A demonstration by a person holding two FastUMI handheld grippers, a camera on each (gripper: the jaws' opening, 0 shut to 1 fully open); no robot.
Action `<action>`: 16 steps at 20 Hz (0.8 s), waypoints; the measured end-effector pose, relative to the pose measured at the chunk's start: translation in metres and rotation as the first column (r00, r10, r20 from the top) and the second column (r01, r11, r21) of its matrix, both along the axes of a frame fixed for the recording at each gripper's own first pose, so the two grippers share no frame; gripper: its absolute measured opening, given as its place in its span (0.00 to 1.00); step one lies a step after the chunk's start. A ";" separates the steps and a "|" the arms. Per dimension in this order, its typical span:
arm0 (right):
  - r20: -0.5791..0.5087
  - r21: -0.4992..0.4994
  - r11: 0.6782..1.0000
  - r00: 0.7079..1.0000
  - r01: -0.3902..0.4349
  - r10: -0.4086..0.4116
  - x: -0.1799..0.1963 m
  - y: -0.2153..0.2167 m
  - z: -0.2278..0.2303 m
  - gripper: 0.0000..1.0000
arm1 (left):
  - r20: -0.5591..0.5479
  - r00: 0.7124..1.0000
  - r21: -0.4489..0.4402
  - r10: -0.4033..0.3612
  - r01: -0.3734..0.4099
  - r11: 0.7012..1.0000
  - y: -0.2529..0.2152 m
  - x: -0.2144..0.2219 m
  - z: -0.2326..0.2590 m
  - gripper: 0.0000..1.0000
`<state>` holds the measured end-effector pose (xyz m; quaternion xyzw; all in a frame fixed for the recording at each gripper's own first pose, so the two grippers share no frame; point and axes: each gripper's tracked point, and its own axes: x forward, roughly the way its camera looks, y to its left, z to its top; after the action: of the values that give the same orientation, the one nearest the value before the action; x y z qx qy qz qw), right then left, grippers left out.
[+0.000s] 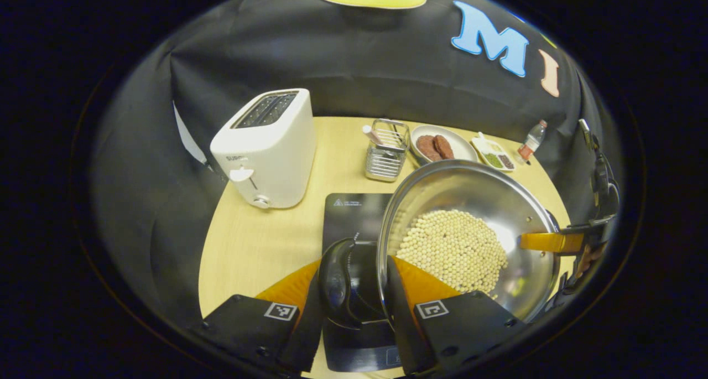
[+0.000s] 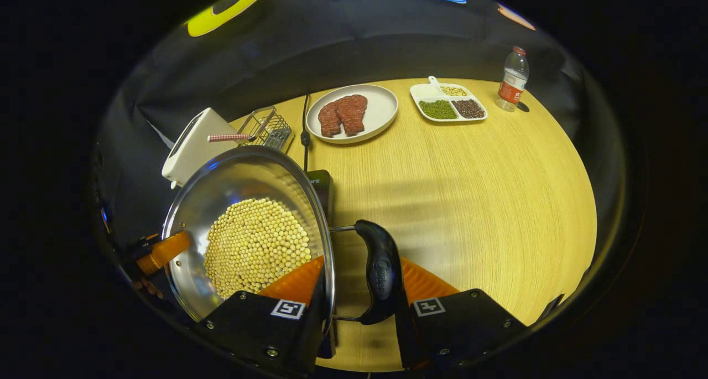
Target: First push the handle of the pot to place it horizontally, then grasp the pot with both hands and set it on the induction cooktop.
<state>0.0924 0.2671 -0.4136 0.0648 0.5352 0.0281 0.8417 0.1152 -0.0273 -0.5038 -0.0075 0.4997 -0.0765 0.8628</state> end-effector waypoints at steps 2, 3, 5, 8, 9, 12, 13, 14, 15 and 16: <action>-0.003 0.003 1.000 1.000 0.000 0.000 0.002 0.007 -0.001 0.56 | 0.001 1.000 0.005 -0.003 0.003 1.000 -0.001 -0.001 0.002 0.64; -0.004 0.005 1.000 1.000 0.000 0.000 0.003 0.011 -0.002 0.56 | 0.000 1.000 0.006 -0.005 0.005 1.000 -0.002 -0.001 0.002 0.64; -0.008 0.006 1.000 1.000 -0.001 0.001 0.003 0.018 -0.005 0.56 | -0.002 1.000 0.010 -0.009 0.009 1.000 0.000 0.000 0.005 0.64; -0.016 0.009 1.000 1.000 0.001 0.000 0.005 0.028 -0.012 0.56 | -0.006 1.000 0.010 -0.009 0.009 1.000 -0.002 0.002 0.002 0.64; -0.022 0.011 1.000 1.000 0.000 0.001 0.004 0.030 -0.014 0.56 | -0.009 1.000 0.009 -0.008 0.008 1.000 -0.003 0.001 0.000 0.64; -0.031 0.013 1.000 0.999 0.011 -0.011 0.005 0.035 -0.020 0.56 | -0.010 1.000 0.001 -0.015 0.015 1.000 -0.003 0.004 -0.001 0.60; -0.031 0.012 1.000 0.999 0.016 -0.015 0.004 0.036 -0.021 0.56 | -0.007 1.000 -0.002 -0.022 0.022 1.000 -0.004 0.005 -0.002 0.64; -0.028 0.012 1.000 0.999 0.022 -0.021 0.003 0.038 -0.022 0.56 | -0.005 1.000 -0.006 -0.027 0.027 1.000 -0.004 0.007 -0.004 0.64; -0.026 0.010 1.000 0.999 0.028 -0.028 0.002 0.039 -0.023 0.56 | -0.005 0.999 -0.012 -0.032 0.032 0.999 -0.004 0.007 -0.005 0.64; -0.021 0.009 0.999 0.999 0.034 -0.034 0.002 0.040 -0.023 0.56 | -0.008 0.999 -0.017 -0.038 0.037 0.999 -0.003 0.009 -0.006 0.64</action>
<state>0.0942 0.3068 -0.4366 0.0782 0.5425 0.0156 0.8363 0.1240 -0.0305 -0.5103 -0.0055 0.5024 -0.0968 0.8592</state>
